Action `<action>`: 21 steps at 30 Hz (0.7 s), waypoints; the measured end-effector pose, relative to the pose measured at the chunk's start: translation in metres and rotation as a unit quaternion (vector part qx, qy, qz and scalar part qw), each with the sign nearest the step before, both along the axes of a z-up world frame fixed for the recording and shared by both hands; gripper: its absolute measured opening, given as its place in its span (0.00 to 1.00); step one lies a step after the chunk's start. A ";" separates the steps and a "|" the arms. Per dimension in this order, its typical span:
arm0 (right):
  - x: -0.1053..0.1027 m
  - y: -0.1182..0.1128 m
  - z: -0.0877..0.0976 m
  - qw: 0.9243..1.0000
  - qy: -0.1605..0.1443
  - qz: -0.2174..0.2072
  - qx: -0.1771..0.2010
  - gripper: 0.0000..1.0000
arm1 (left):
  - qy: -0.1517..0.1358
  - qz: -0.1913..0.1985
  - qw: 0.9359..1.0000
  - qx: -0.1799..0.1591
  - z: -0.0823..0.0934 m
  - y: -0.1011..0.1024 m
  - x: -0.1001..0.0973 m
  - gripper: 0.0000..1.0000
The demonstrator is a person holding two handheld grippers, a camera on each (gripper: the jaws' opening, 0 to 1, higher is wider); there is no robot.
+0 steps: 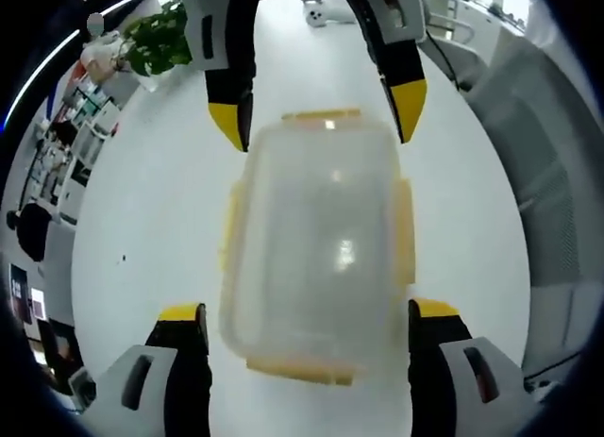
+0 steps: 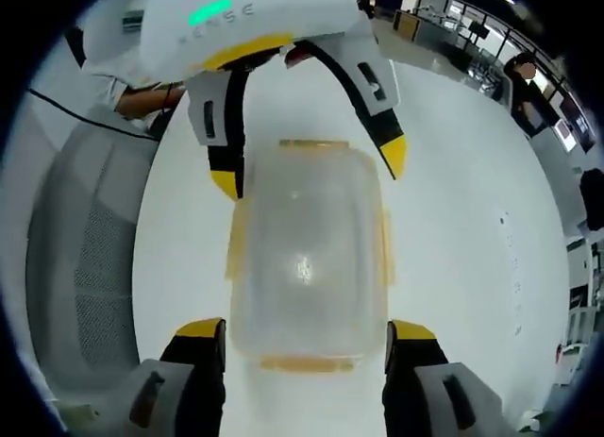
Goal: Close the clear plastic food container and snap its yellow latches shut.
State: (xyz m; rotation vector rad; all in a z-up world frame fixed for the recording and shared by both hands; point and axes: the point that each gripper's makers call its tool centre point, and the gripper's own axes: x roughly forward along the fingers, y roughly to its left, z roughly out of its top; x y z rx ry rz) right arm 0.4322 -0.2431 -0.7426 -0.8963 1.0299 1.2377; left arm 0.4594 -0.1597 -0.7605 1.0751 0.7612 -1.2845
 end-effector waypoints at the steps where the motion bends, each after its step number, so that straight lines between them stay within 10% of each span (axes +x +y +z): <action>1: 0.001 -0.001 -0.001 1.000 -0.005 0.001 -0.002 0.66 | 0.000 0.000 1.000 0.001 -0.001 0.000 0.000 0.85; 21: 0.003 0.001 -0.005 1.000 -0.023 0.009 0.003 0.67 | 0.007 0.005 1.000 0.016 -0.010 0.001 -0.001 0.82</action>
